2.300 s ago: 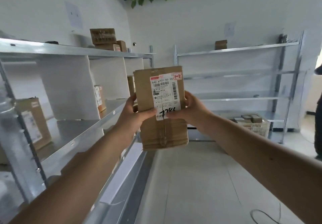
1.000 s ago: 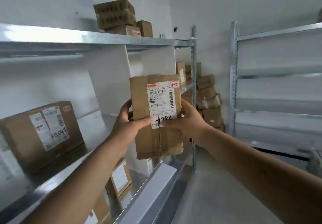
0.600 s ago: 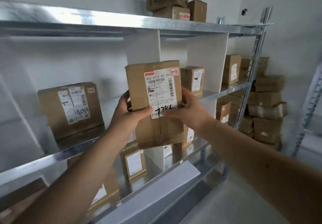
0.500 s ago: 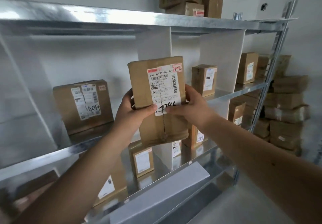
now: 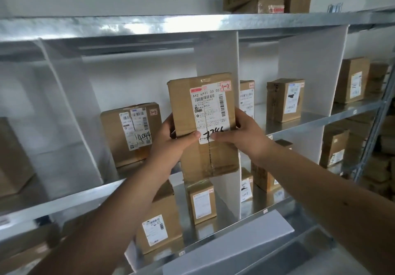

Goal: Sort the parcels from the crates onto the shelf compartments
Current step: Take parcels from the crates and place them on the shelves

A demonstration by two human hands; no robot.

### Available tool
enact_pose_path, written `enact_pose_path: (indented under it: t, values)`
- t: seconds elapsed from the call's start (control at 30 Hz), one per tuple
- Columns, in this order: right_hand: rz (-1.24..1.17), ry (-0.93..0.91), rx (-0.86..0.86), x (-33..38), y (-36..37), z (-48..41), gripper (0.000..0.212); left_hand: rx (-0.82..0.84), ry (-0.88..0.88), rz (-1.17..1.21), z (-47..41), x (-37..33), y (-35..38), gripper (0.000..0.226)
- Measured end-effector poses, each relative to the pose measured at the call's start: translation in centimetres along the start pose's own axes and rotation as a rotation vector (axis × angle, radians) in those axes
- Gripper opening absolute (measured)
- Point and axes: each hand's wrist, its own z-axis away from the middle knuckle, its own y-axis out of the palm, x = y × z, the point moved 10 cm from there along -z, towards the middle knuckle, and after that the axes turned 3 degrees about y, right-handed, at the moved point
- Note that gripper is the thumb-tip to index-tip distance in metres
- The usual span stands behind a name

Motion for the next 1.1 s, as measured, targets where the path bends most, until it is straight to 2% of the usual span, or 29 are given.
enact_pose_path:
  t: [0.3,0.5,0.63,0.73,1.1]
  values:
    - [-0.008,-0.032,0.098,-1.6,-0.5,-2.4,0.077,-0.089,-0.017,0.016,-1.2,1.6,1.0,0.075]
    - [-0.029,0.013,0.090,-4.7,-1.0,-5.3,0.083,-0.125,-0.043,-0.106,-3.2,3.6,1.8,0.084]
    - [-0.068,0.052,0.085,-6.6,-0.1,-8.0,0.074,-0.129,-0.072,-0.108,-5.6,5.4,1.2,0.087]
    - [-0.100,0.094,0.085,-8.2,1.0,-10.6,0.078,-0.131,-0.096,-0.117,-7.9,6.9,0.6,0.092]
    - [-0.163,0.221,0.021,-12.3,3.6,-17.2,0.076,-0.176,-0.133,-0.206,-14.3,9.4,0.3,0.080]
